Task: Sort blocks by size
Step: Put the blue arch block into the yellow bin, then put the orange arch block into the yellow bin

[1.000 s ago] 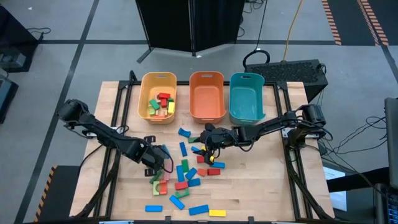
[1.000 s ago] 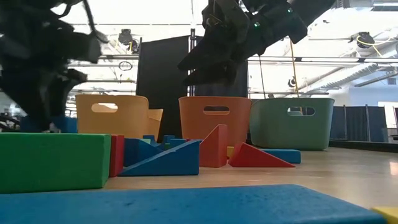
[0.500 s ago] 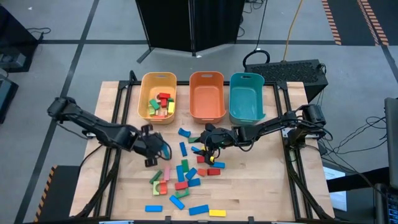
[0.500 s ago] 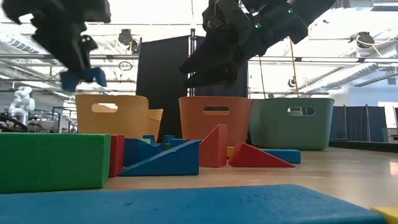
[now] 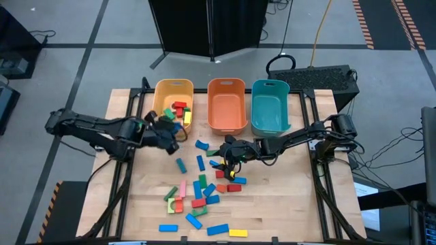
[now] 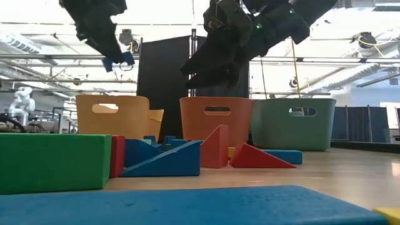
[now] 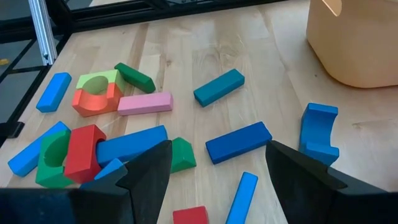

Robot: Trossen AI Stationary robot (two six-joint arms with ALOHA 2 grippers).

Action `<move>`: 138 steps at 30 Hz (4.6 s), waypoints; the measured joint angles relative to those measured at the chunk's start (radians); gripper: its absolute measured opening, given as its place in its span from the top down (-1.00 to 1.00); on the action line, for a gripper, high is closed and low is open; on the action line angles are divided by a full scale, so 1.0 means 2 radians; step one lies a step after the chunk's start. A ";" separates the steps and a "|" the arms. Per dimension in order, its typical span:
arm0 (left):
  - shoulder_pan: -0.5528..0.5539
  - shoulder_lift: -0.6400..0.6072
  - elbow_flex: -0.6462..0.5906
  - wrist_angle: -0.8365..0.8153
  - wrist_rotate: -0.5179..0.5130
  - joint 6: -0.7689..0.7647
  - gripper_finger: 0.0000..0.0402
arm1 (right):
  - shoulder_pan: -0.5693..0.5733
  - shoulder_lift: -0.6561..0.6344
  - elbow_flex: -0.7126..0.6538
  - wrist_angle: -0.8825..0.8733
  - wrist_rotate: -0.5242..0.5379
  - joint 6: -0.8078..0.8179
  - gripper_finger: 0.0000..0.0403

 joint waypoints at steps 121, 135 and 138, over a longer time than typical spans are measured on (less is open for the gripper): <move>0.057 0.000 -0.043 0.102 0.169 0.066 -0.32 | 0.000 0.031 0.000 -0.009 0.000 -0.049 -0.23; -0.170 0.037 -0.053 0.104 0.076 -0.100 -0.32 | 0.000 0.040 0.000 0.036 -0.026 -0.047 -0.23; -0.203 0.055 -0.053 0.108 0.073 -0.126 -0.32 | 0.000 0.040 0.000 0.035 -0.026 -0.045 -0.23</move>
